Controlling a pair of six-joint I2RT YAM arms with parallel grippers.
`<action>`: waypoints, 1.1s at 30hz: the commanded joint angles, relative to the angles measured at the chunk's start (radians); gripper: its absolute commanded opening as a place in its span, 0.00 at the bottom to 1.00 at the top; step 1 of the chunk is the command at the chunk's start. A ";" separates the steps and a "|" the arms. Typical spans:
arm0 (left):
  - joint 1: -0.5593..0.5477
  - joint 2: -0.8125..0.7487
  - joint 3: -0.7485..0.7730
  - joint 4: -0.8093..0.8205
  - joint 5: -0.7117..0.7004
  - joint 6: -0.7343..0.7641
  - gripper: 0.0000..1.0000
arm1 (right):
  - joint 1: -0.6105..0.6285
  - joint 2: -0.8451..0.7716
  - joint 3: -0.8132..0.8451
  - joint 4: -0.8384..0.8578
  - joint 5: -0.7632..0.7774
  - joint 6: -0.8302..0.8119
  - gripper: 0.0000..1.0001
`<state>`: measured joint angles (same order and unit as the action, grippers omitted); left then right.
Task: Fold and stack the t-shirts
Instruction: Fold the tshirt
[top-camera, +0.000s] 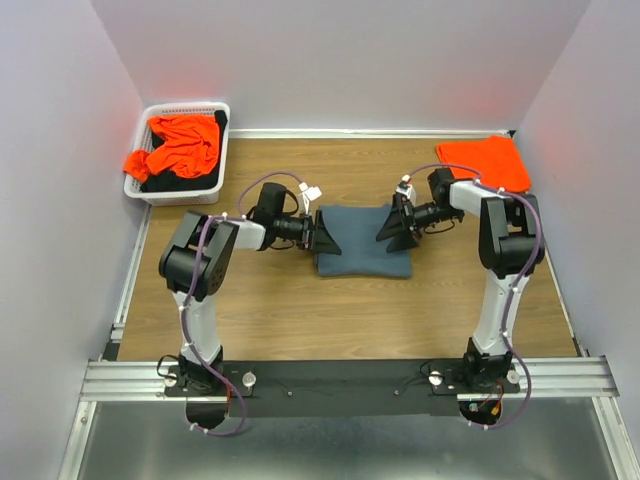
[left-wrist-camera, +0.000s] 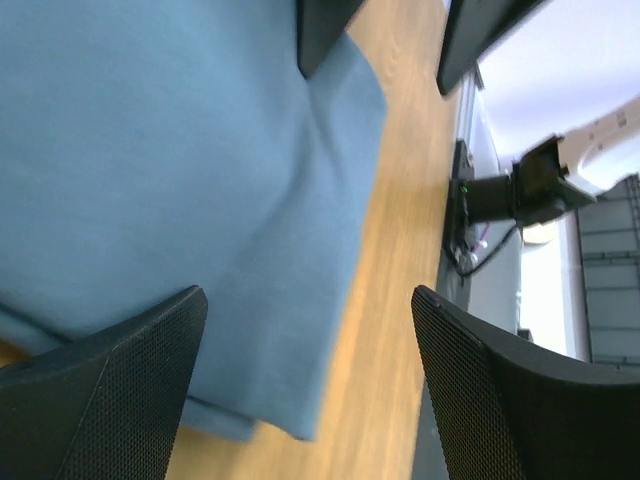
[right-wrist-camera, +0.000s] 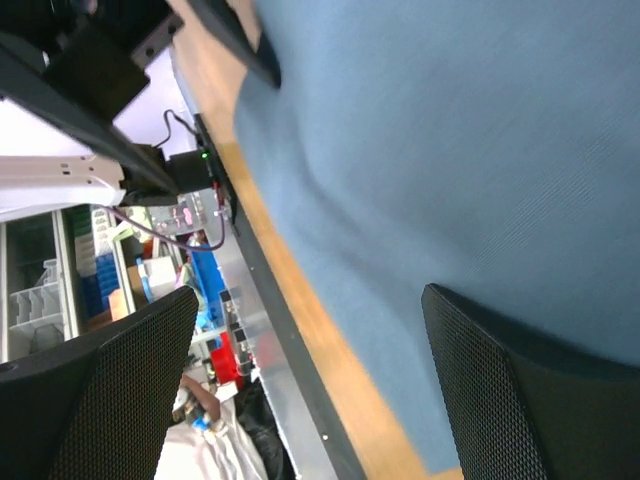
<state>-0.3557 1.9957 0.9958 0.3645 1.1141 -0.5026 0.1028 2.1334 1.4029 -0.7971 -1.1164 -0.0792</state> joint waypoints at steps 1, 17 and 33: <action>-0.087 -0.184 -0.036 -0.058 -0.004 0.032 0.91 | 0.003 -0.160 -0.062 0.016 -0.051 0.037 1.00; -0.141 0.112 -0.072 0.139 -0.053 -0.157 0.91 | 0.029 0.037 -0.214 0.045 -0.069 0.052 1.00; -0.051 -0.233 -0.114 -0.119 -0.010 0.079 0.91 | -0.026 -0.165 -0.171 -0.022 0.014 0.010 1.00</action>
<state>-0.4057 1.8435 0.8604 0.3893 1.1217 -0.5411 0.0879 2.0480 1.2007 -0.7689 -1.1591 -0.0463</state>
